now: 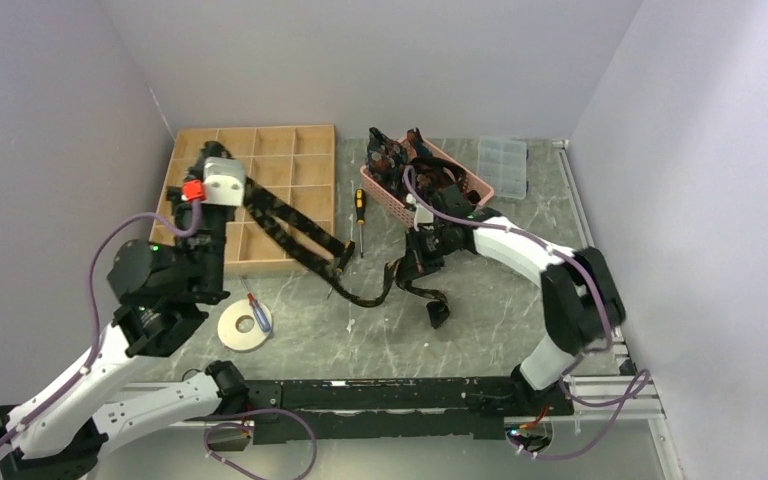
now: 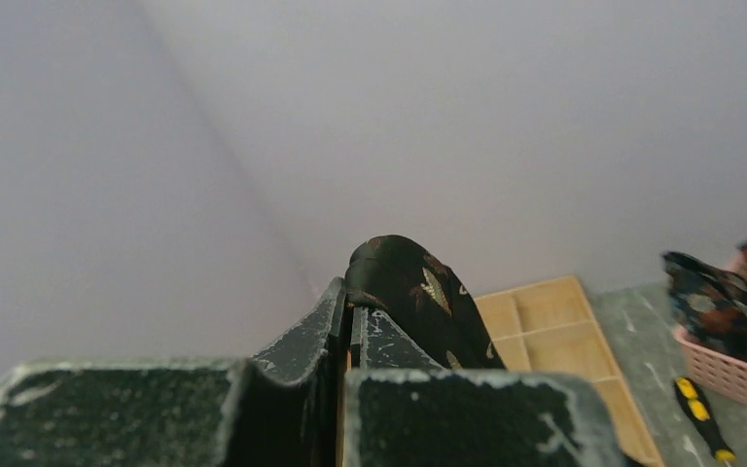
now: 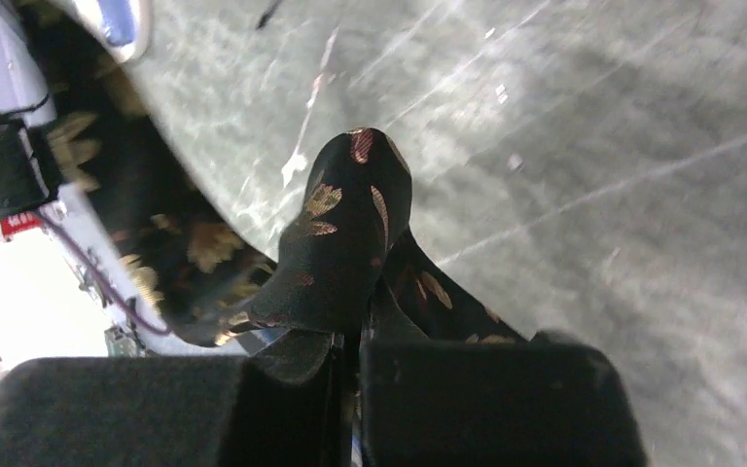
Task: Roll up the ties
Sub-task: Flatten out the tie at the center of the board.
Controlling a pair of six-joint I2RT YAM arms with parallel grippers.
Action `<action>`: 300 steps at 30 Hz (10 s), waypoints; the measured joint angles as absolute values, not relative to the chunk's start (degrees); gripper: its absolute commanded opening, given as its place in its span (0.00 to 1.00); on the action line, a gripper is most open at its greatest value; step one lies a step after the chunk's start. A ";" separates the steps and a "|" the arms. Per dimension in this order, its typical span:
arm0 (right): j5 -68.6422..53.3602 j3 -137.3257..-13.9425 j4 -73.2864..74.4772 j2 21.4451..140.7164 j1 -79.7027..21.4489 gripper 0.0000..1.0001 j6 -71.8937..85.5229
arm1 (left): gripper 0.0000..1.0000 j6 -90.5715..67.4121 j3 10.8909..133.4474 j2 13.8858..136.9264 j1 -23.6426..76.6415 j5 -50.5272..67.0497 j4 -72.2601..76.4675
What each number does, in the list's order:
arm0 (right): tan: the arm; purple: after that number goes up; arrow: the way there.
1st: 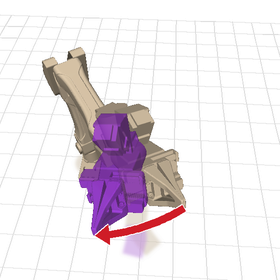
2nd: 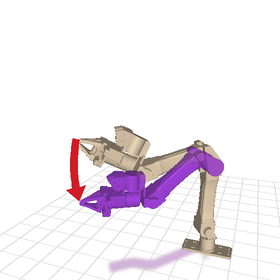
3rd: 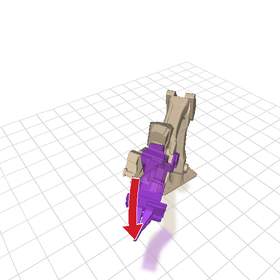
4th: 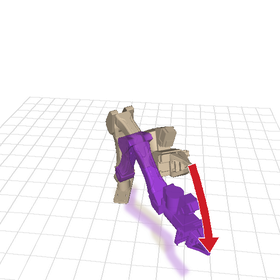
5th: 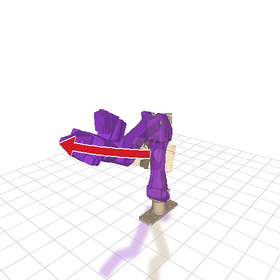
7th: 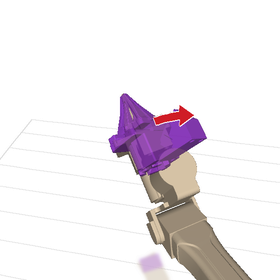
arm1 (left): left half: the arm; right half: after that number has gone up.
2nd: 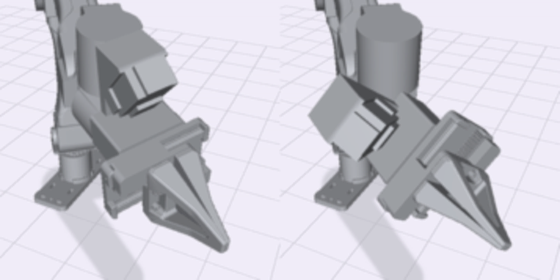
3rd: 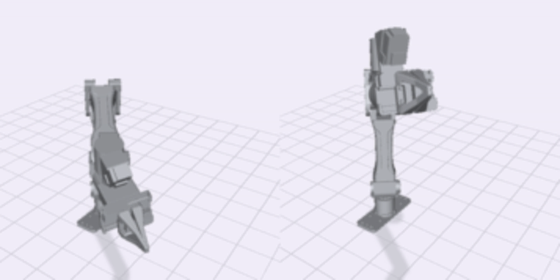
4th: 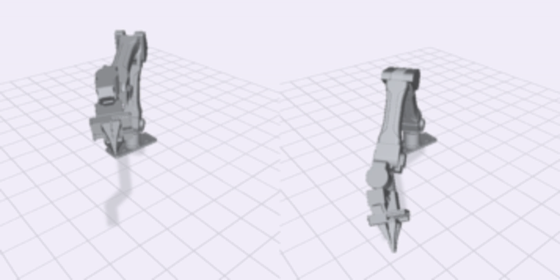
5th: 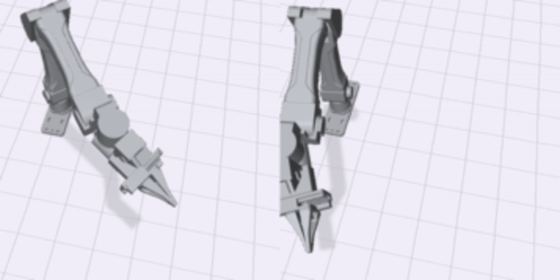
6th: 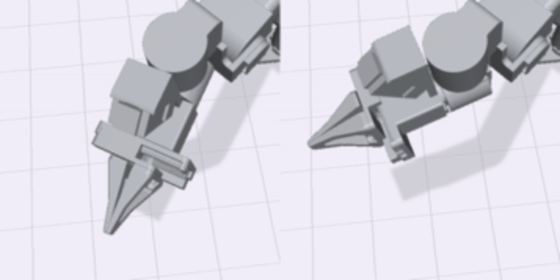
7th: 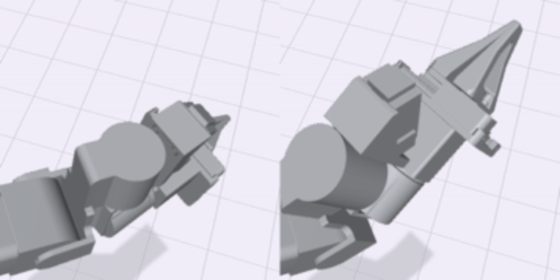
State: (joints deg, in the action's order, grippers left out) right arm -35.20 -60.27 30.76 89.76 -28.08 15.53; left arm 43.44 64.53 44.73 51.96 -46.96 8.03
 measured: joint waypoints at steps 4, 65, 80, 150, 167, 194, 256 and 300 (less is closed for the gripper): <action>-34.20 -61.89 26.52 99.31 -27.38 0.40 17.12 | 0.03 48.69 63.18 42.81 51.94 -53.52 14.37; 32.34 -23.53 25.21 59.42 -49.10 0.33 67.57 | 0.03 48.14 57.36 43.35 51.94 -61.34 6.46; 14.17 -62.72 47.55 71.50 -46.37 0.00 31.81 | 0.03 45.04 68.05 44.18 51.94 -51.62 -3.70; 15.22 -80.60 48.82 91.61 -21.93 0.99 18.65 | 0.03 11.16 55.77 39.62 41.95 -53.74 -35.14; -4.23 -46.96 -3.05 74.19 -51.29 0.93 27.16 | 0.03 21.93 63.46 37.82 41.95 -42.83 -27.70; 13.96 -67.20 -32.88 90.37 -70.39 0.95 12.97 | 0.03 -4.10 76.01 49.80 41.95 -42.98 -48.75; 23.92 -52.90 -19.79 71.24 -67.37 0.00 -1.10 | 0.94 -74.11 24.10 13.58 41.95 -28.91 -39.20; 18.44 -47.05 -19.14 65.21 -67.37 0.00 -0.86 | 0.03 -98.10 14.02 64.53 19.20 -9.87 16.16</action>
